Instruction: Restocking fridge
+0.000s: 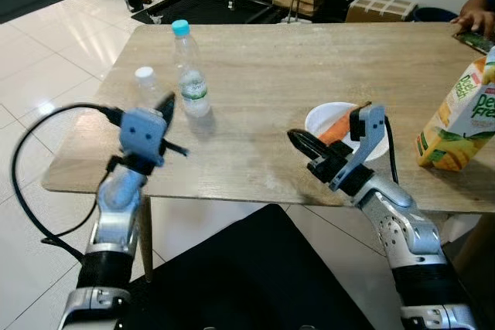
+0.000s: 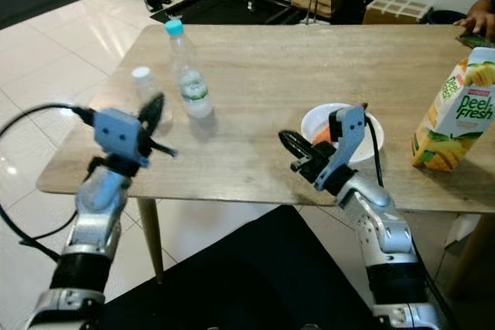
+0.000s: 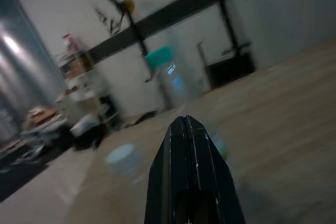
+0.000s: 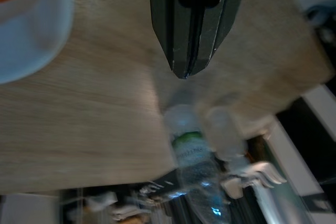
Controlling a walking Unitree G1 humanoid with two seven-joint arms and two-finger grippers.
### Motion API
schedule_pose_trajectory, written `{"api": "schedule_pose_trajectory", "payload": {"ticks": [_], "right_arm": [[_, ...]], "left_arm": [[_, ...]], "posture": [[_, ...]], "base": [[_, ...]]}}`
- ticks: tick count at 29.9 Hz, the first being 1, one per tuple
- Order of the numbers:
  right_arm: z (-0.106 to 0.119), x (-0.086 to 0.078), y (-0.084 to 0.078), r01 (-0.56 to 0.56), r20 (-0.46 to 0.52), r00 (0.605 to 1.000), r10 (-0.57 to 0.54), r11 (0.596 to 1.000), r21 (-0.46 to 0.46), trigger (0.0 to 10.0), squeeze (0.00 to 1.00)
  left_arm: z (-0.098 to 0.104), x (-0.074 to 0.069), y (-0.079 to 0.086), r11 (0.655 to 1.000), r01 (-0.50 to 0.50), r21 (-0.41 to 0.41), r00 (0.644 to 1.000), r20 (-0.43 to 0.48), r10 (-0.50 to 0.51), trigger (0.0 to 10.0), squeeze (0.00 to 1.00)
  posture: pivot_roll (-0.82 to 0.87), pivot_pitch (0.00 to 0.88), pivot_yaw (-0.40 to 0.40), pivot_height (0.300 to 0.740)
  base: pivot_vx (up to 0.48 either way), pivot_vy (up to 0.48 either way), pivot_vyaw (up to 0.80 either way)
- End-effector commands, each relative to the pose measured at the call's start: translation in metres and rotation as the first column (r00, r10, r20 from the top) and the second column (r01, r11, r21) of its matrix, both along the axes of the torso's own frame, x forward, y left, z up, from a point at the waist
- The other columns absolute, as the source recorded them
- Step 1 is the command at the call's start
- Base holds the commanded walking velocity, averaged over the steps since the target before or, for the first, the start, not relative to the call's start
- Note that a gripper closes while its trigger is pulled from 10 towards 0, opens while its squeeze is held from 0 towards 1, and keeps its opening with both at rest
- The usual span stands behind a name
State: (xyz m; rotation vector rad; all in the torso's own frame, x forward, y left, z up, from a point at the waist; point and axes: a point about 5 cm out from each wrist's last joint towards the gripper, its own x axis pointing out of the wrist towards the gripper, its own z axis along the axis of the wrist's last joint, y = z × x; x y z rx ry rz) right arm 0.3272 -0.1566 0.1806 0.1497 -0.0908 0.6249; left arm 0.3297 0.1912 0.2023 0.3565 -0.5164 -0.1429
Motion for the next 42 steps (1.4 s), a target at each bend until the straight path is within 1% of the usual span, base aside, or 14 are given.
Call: {"api": "schedule_pose_trajectory", "payload": {"ticks": [1, 5, 9, 11, 14, 16, 19, 20, 23, 29, 34, 39, 41, 42], "right_arm": [[-0.004, 0.004, 0.005, 0.027, -0.001, 1.000, -0.027, 1.000, -0.009, 10.0, 0.00], [0.005, 0.009, 0.000, 0.077, 0.038, 0.996, -0.081, 0.993, 0.090, 10.0, 0.00], [0.009, -0.012, -0.014, -0.101, 0.055, 0.995, 0.087, 0.929, 0.357, 10.0, 0.00], [0.007, -0.018, -0.015, -0.154, 0.064, 0.988, 0.140, 0.920, 0.361, 10.0, 0.00], [-0.006, -0.051, -0.020, -0.362, 0.052, 0.926, 0.373, 0.843, 0.397, 10.0, 0.00], [-0.011, -0.058, -0.021, -0.393, 0.038, 0.908, 0.416, 0.819, 0.418, 10.0, 0.00], [-0.017, -0.064, -0.022, -0.410, 0.021, 0.895, 0.446, 0.802, 0.436, 10.0, 0.00], [-0.029, -0.070, -0.026, -0.409, -0.012, 0.883, 0.469, 0.783, 0.469, 10.0, 0.00], [-0.037, -0.072, -0.030, -0.378, -0.036, 0.889, 0.456, 0.776, 0.504, 10.0, 0.00], [-0.067, -0.079, -0.037, -0.292, -0.149, 0.895, 0.421, 0.805, 0.516, 10.0, 0.00], [-0.133, -0.082, -0.047, -0.063, -0.471, 0.867, 0.163, 0.973, 0.222, 10.0, 0.00], [-0.175, -0.081, -0.062, 0.171, -0.616, 0.771, -0.160, 0.984, -0.042, 10.0, 0.00], [-0.205, -0.097, -0.066, 0.238, -0.676, 0.668, -0.311, 0.950, -0.201, 10.0, 0.00], [-0.205, -0.097, -0.066, 0.238, -0.676, 0.668, -0.311, 0.950, -0.201, 10.0, 0.00]], "left_arm": [[-0.006, 0.003, 0.013, 0.998, -0.067, -0.003, 0.995, -0.078, 0.067, 10.0, 0.00], [-0.007, 0.000, 0.014, 0.996, -0.087, -0.035, 0.986, -0.145, 0.081, 10.0, 0.00], [-0.024, -0.018, 0.004, 0.902, 0.118, -0.415, 0.958, -0.192, -0.214, 10.0, 0.00], [-0.025, -0.025, -0.001, 0.884, 0.197, -0.424, 0.939, -0.177, -0.294, 10.0, 0.00], [-0.044, -0.060, -0.025, 0.796, 0.470, -0.380, 0.768, -0.268, -0.582, 10.0, 0.00], [-0.054, -0.069, -0.031, 0.767, 0.529, -0.365, 0.693, -0.335, -0.638, 10.0, 0.00], [-0.066, -0.078, -0.036, 0.746, 0.572, -0.341, 0.617, -0.421, -0.665, 10.0, 0.00], [-0.090, -0.088, -0.038, 0.746, 0.601, -0.286, 0.520, -0.569, -0.637, 10.0, 0.00], [-0.104, -0.092, -0.039, 0.749, 0.617, -0.243, 0.481, -0.637, -0.603, 10.0, 0.00], [-0.137, -0.090, -0.033, 0.825, 0.555, -0.110, 0.488, -0.760, -0.429, 10.0, 0.00], [-0.178, -0.090, -0.009, 0.935, 0.353, 0.030, 0.510, -0.844, -0.166, 10.0, 0.00], [-0.195, -0.089, 0.009, 0.996, 0.093, 0.001, 0.531, -0.846, -0.049, 10.0, 0.00], [-0.219, -0.099, 0.023, 0.990, -0.134, -0.046, 0.480, -0.877, 0.025, 10.0, 0.00], [-0.219, -0.099, 0.023, 0.990, -0.134, -0.046, 0.480, -0.877, 0.025, 10.0, 0.00]], "posture": [[-0.14, 0.135, 0.074, 0.725], [-0.14, 0.138, 0.079, 0.725], [-0.14, 0.143, 0.078, 0.725], [-0.14, 0.144, 0.076, 0.725], [-0.14, 0.148, 0.074, 0.725], [-0.14, 0.149, 0.074, 0.725], [-0.14, 0.150, 0.075, 0.725], [-0.13, 0.149, 0.078, 0.725], [-0.13, 0.148, 0.078, 0.725], [-0.13, 0.144, 0.087, 0.725], [-0.14, 0.142, 0.095, 0.725], [-0.14, 0.139, 0.090, 0.725], [-0.12, 0.135, 0.078, 0.725], [-0.12, 0.135, 0.078, 0.725]], "base": [[0.000, 0.000, 0.00], [0.000, 0.000, 0.00], [0.000, 0.000, 0.00], [0.000, 0.000, 0.00], [0.000, 0.000, 0.00], [0.000, 0.000, 0.00], [0.000, 0.000, 0.00], [0.000, 0.000, 0.00], [0.000, 0.000, 0.00], [0.000, 0.000, 0.00], [0.000, 0.000, 0.00], [0.000, 0.000, 0.00], [0.000, 0.000, 0.00], [0.000, 0.000, 0.00]]}}
